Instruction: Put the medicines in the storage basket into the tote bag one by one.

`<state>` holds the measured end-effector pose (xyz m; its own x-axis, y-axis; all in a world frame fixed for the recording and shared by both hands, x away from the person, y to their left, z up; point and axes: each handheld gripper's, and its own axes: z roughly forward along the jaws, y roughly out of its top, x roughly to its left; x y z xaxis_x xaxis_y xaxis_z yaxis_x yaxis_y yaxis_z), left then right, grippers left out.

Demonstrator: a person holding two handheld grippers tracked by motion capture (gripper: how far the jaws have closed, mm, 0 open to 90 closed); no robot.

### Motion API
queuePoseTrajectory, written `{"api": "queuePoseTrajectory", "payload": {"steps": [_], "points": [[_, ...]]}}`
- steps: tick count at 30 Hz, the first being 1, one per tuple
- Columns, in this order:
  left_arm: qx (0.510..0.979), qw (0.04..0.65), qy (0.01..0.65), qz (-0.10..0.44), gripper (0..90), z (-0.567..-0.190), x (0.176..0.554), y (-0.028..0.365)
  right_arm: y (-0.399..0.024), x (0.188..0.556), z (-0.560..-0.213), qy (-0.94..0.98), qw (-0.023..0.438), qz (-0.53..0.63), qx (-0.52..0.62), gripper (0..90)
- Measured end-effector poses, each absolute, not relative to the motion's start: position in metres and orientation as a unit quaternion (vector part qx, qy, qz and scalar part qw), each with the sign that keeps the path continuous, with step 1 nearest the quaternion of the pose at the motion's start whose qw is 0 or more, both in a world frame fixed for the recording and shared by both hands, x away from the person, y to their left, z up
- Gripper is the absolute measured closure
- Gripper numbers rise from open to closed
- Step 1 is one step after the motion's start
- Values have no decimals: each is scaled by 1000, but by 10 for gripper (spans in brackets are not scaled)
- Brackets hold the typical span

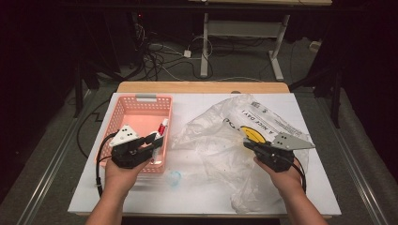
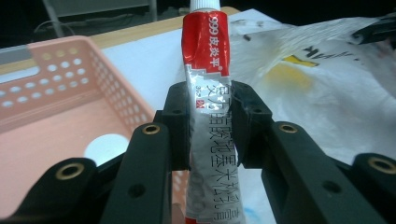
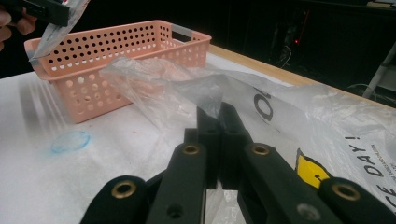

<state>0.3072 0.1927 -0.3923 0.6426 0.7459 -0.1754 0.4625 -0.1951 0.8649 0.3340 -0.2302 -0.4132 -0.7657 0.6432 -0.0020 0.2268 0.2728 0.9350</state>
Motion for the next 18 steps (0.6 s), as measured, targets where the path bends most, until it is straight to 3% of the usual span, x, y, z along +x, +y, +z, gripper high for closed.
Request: {"api": "queuePoseTrajectory", "payload": {"steps": [18], "points": [[798,491,333,107,685,-405,298,129,-221,346,-392,759,223,532,303,900]]}}
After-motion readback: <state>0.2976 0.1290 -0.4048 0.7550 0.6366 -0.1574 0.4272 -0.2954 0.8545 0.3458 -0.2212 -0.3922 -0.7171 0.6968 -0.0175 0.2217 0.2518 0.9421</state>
